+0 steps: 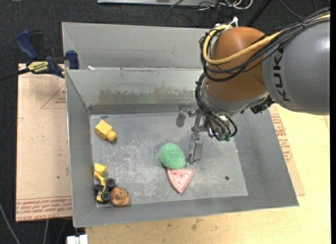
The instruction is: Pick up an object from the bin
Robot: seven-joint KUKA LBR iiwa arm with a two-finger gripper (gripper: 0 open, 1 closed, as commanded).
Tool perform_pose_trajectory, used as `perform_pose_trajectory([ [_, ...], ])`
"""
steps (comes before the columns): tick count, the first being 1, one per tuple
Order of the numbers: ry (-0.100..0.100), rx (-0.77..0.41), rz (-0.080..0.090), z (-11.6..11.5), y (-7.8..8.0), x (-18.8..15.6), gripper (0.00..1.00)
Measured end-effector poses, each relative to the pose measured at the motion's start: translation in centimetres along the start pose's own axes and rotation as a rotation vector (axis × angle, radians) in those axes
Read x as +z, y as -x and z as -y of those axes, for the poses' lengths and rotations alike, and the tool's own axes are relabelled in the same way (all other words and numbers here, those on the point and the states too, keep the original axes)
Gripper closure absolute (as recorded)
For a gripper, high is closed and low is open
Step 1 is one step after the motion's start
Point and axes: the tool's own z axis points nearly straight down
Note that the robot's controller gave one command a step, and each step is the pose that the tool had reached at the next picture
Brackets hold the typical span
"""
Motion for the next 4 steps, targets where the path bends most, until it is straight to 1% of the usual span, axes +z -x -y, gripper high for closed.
perform_pose_trajectory([
  [1, 0.001, 0.001, 0.008, 0.0, 0.1, -0.5, 0.0],
  [2, 0.001, -0.013, 0.016, 0.6, -1.3, 3.8, 0.0],
  [3, 0.001, 0.049, 0.009, 0.2, -2.5, 8.9, 0.0],
  [4, 0.001, 0.073, 0.008, -1.5, -1.0, 12.0, 0.0],
])
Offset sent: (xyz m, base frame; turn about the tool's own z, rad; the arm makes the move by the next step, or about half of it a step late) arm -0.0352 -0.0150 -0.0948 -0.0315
